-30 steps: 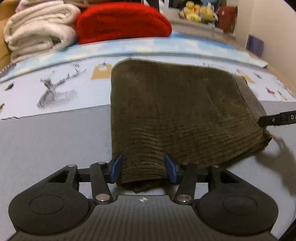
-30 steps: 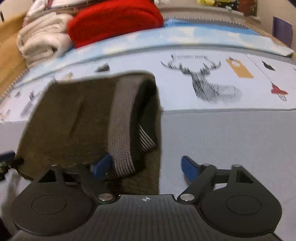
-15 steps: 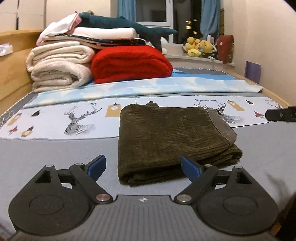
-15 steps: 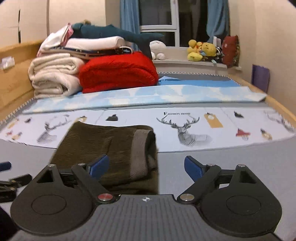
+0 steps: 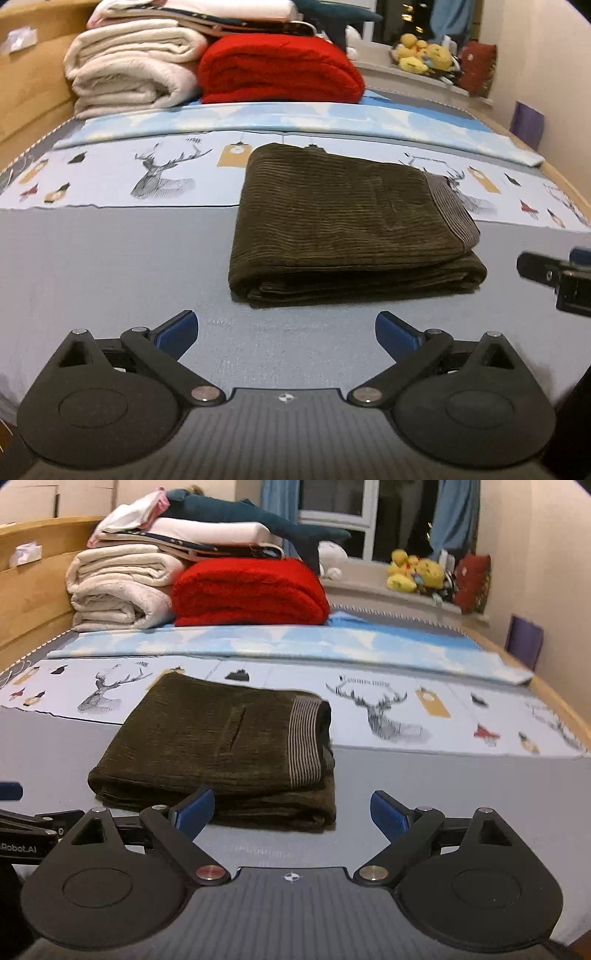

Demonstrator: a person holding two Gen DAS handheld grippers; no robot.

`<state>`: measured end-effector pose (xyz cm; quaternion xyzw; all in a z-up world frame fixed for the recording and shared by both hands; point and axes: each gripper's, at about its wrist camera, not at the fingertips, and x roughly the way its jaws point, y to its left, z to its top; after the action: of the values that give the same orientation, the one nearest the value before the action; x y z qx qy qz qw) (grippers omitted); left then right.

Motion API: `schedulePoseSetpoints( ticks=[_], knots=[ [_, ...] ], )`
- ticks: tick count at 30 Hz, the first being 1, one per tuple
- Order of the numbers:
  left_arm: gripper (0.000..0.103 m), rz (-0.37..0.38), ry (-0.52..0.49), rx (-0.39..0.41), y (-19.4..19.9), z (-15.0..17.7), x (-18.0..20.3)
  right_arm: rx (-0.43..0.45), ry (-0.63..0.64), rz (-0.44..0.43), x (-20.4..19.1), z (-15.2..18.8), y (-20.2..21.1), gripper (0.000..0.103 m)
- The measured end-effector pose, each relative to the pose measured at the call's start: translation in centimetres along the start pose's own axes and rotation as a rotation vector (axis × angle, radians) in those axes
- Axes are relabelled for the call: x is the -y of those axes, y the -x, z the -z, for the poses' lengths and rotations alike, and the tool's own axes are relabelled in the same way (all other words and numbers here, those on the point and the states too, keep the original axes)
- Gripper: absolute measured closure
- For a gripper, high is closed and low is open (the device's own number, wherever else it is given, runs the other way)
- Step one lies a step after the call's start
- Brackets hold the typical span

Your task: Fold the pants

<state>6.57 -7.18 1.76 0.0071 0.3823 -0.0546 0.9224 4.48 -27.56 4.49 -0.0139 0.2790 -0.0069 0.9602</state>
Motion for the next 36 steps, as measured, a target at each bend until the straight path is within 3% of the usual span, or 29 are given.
schedulePoseSetpoints(
  ticks=[36],
  knots=[
    [0.001,-0.006,0.019,-0.010,-0.58,-0.28,0.16,-0.037,0.003,-0.039,-0.20,0.30,-0.97,0.011]
  ],
)
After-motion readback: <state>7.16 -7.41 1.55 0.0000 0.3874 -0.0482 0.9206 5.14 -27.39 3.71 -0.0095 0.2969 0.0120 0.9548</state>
